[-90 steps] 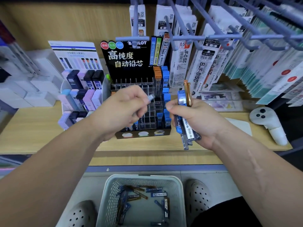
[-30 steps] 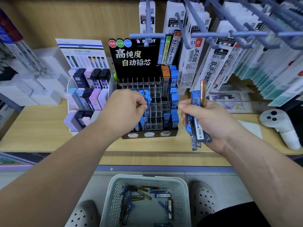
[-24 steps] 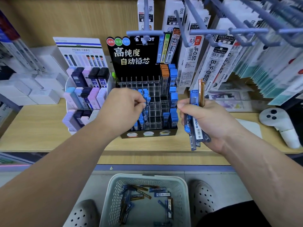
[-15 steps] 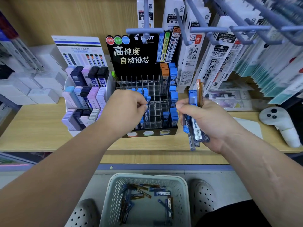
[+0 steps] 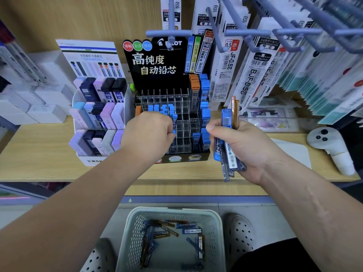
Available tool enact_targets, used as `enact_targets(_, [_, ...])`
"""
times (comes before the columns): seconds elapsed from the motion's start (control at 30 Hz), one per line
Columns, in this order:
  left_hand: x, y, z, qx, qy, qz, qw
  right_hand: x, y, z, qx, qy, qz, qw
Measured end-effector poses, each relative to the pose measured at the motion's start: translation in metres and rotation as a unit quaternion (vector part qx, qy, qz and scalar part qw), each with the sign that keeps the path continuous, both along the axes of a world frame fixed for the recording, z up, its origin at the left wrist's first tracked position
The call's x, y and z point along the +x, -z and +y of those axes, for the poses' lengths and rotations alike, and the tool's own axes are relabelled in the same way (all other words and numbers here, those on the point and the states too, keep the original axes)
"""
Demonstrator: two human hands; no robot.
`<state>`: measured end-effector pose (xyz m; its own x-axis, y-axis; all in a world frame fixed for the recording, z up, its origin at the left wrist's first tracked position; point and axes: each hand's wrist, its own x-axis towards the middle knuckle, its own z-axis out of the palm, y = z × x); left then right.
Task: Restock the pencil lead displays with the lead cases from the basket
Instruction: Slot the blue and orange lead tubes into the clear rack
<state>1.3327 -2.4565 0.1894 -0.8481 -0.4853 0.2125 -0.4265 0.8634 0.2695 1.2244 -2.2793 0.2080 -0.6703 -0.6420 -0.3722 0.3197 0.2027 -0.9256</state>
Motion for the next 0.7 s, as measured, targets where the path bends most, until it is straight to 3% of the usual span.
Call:
enact_targets(0.13, [0.004, -0.010, 0.000, 0.041, 0.013, 0.023, 0.999, 0.005, -0.003, -0.003, -0.020, 0.044, -0.023, 0.999])
enact_targets(0.2, [0.006, -0.022, 0.010, 0.142, 0.024, 0.074, 0.987, 0.006, -0.003, -0.005, -0.028, 0.059, -0.007, 0.998])
enact_targets(0.23, [0.007, -0.028, 0.018, 0.233, 0.020, 0.094, 0.968, 0.007, -0.003, -0.007, -0.030, 0.064, 0.001, 0.998])
enact_targets(0.33, [0.011, -0.042, 0.039, 0.490, -0.001, 0.093, 0.867, 0.010, -0.003, -0.010, -0.038, 0.072, 0.012, 0.997])
enact_targets(0.53, [0.016, -0.037, 0.054, 0.603, -0.041, 0.086, 0.792, 0.016, -0.003, -0.012, -0.034, 0.087, 0.014, 0.996])
enact_targets(0.7, [0.015, -0.040, 0.042, 0.664, -0.108, 0.170, 0.720, 0.012, -0.012, -0.010, -0.061, 0.030, -0.027, 0.997])
